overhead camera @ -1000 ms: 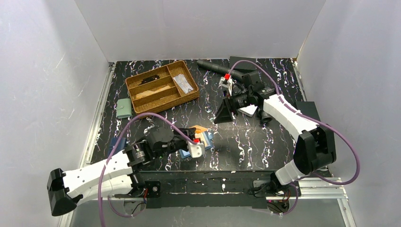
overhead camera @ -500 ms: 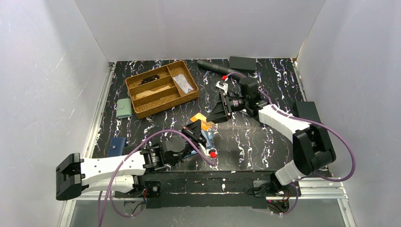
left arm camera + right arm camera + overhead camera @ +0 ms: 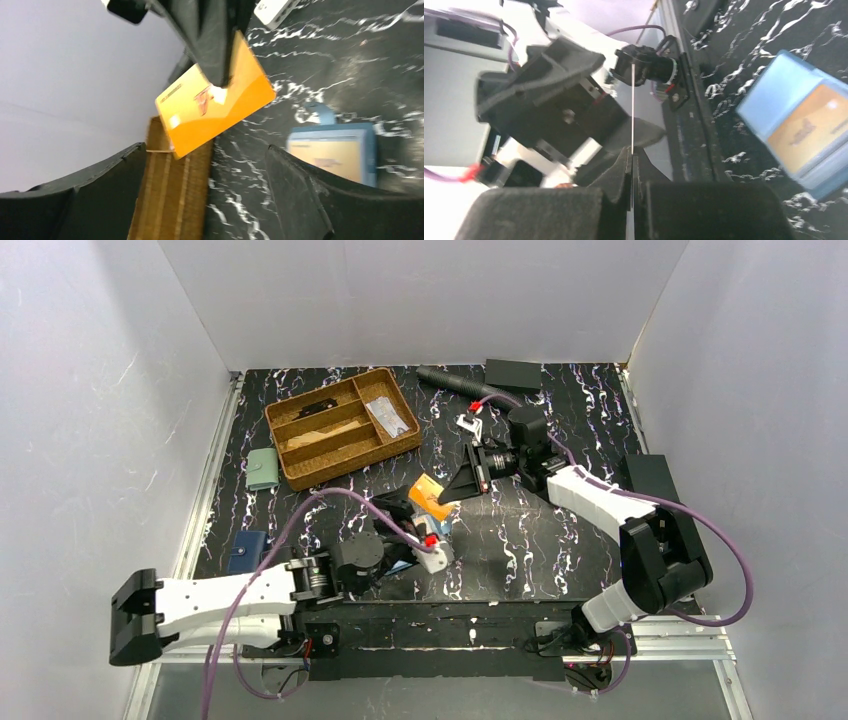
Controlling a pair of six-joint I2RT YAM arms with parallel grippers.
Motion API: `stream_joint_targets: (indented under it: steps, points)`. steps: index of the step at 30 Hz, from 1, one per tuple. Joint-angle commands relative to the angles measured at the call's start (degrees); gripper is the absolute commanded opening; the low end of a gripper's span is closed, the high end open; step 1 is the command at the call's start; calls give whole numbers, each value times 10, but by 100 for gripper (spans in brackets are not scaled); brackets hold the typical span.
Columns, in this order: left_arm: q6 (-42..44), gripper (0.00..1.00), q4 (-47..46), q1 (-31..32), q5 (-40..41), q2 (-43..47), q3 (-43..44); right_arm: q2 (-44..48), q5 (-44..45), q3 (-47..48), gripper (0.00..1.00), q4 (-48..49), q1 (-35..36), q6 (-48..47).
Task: Take the credit cards out of the card holder
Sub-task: Place the credit card in the storage box.
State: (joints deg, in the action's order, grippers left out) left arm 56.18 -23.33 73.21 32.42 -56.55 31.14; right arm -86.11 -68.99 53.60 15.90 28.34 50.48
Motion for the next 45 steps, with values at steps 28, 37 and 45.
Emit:
stream_joint_targets:
  steps: [28,37,45]
  points:
    - [-752,98,217,-297,-591,-49,166,-76,66,149,1,-786,-7,-1130]
    - [-740,88,197,-298,-659,-154,186,-108,52,174,1,-868,-7,-1209]
    - [-771,63,160,-298,-718,-205,175,-115,47,177,1,-875,-7,-1211]
